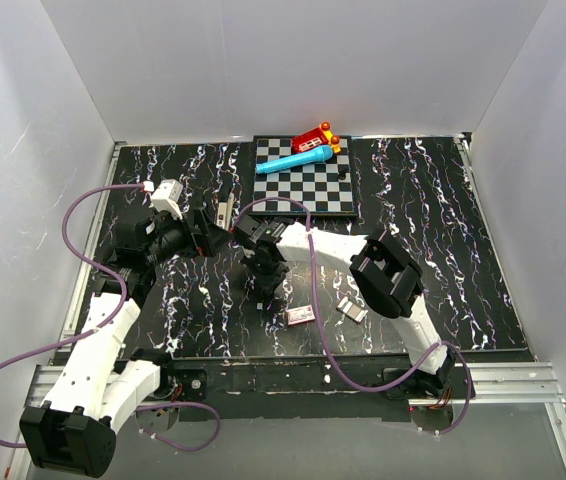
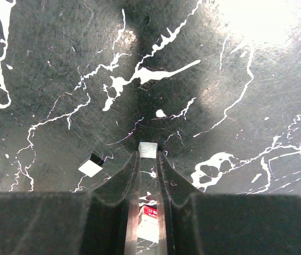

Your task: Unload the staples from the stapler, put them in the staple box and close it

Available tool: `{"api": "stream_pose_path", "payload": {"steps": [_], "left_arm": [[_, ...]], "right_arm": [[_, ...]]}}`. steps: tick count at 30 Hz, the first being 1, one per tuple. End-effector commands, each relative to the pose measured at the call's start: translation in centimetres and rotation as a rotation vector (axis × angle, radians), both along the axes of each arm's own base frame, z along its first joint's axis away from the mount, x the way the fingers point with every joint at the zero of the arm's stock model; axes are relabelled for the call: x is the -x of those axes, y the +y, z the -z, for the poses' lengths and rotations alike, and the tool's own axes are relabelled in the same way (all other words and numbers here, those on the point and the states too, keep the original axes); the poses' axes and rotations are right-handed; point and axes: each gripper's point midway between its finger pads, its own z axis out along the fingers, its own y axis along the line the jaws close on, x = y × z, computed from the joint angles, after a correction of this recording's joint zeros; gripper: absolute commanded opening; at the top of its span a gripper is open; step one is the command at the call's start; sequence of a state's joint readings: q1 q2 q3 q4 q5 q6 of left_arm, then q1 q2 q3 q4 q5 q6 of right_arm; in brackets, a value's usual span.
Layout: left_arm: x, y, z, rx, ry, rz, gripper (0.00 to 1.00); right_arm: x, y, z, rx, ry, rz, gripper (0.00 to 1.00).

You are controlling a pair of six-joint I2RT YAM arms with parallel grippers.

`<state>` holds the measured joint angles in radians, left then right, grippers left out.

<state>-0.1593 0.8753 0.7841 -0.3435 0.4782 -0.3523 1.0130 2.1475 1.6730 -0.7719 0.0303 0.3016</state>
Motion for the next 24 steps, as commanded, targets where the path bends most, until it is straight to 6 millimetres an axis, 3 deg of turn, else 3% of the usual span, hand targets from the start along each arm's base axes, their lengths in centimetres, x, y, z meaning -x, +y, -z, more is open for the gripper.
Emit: {"api": "stream_pose_path", "payload": {"steps": [1,11,19,24], "left_arm": [[0.0,-0.1,-0.6,0.001,-0.015,0.001,0.98],[0.1,-0.1,-0.7,0.002,-0.018,0.004,0.98],[0.2,-0.2,-0.8,0.009,-0.02,0.013,0.98],[0.3,-0.2,-0.8,0.011,-0.022,0.014,0.98]], "right_arm": [[-0.6,0.1,-1.2,0.01,-0.038,0.013,0.15],[-0.4,-1.7,-5.8,-0.04,-0.118,0.038,0.15],[0.8,-5.7,-8.9,-0.059,-0.175,0.106,0.15],[2.1,-9.1,-9.8,-0.06,-0.198,0.204,0.15]]}}
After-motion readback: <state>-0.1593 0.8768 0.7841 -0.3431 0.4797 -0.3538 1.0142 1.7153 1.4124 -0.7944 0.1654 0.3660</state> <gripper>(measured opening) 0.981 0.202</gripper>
